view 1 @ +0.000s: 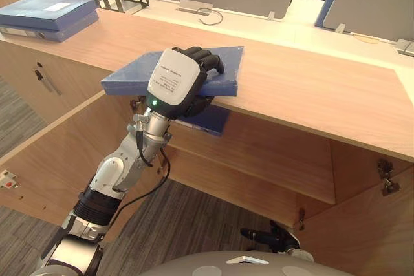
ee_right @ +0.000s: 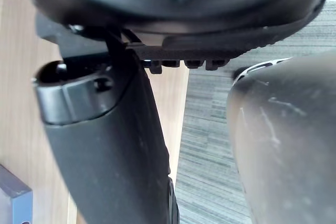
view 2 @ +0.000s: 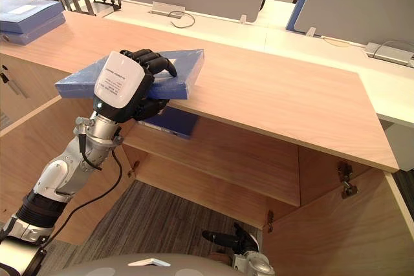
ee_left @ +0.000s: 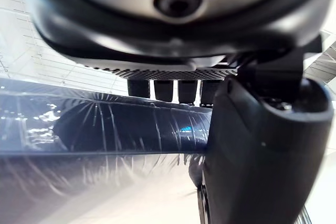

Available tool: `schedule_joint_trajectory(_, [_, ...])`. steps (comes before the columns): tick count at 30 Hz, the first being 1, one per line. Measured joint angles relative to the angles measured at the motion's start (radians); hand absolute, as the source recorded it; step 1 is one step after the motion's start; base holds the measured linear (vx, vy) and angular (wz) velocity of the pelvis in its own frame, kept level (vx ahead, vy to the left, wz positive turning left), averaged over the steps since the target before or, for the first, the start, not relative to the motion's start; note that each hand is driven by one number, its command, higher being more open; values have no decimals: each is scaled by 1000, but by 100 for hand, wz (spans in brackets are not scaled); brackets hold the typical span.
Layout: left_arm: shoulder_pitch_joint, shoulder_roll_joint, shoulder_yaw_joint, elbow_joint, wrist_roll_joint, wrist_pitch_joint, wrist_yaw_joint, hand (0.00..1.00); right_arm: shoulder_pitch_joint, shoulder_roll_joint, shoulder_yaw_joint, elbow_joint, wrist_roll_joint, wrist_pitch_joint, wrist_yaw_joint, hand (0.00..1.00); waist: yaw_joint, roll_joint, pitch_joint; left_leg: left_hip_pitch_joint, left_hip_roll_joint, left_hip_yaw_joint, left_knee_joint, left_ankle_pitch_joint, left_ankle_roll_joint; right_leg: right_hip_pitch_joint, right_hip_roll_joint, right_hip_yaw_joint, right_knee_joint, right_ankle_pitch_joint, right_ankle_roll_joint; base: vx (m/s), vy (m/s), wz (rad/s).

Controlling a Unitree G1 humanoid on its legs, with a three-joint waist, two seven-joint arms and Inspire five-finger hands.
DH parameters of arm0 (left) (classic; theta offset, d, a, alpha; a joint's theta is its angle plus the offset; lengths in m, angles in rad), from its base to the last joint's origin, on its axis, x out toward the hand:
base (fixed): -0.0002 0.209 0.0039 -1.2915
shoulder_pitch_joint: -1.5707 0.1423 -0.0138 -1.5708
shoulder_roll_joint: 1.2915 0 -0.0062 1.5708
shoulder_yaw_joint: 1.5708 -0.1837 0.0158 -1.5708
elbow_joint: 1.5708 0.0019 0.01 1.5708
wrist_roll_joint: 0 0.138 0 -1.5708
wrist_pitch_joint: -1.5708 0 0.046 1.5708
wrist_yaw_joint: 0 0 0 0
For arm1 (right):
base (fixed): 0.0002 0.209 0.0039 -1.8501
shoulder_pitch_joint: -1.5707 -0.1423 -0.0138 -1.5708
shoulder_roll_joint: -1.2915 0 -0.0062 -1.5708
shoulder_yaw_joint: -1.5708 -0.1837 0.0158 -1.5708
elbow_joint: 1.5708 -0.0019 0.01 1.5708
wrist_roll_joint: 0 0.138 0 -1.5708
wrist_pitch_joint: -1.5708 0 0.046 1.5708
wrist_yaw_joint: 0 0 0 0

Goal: Walk over to the cabinet, pick up the folder, carry it to the office cabinet, place the folder inside the office cabinet, then close the office cabinet door

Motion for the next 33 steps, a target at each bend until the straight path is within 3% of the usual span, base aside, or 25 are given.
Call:
schedule_joint_trajectory(12, [4, -85, 51, -48, -76, 41, 31, 0, 11, 19, 10, -27, 11, -3, -20, 100, 4, -4, -3, -3, 0, -8, 8, 0, 0, 6, 0, -7, 1, 1, 1, 0, -6, 1])
schedule_joint_trajectory(24, [8, -195, 271, -153, -378, 104, 121, 0, 20, 21, 10, -23, 13, -3, -17, 100, 15, -11, -8, 20, -3, -10, 10, 1, 1, 31, 0, -8, 3, 0, 0, 0, 0, 0])
schedule_joint_trajectory(33, [6, -228, 435, -258, -692, 62, 152, 0, 15, 22, 8, 7, 18, -3, -13, 100, 34, -14, -14, 23, -8, -24, 22, 3, 3, 43, -6, -22, 19, -6, -10, -14, -5, 5])
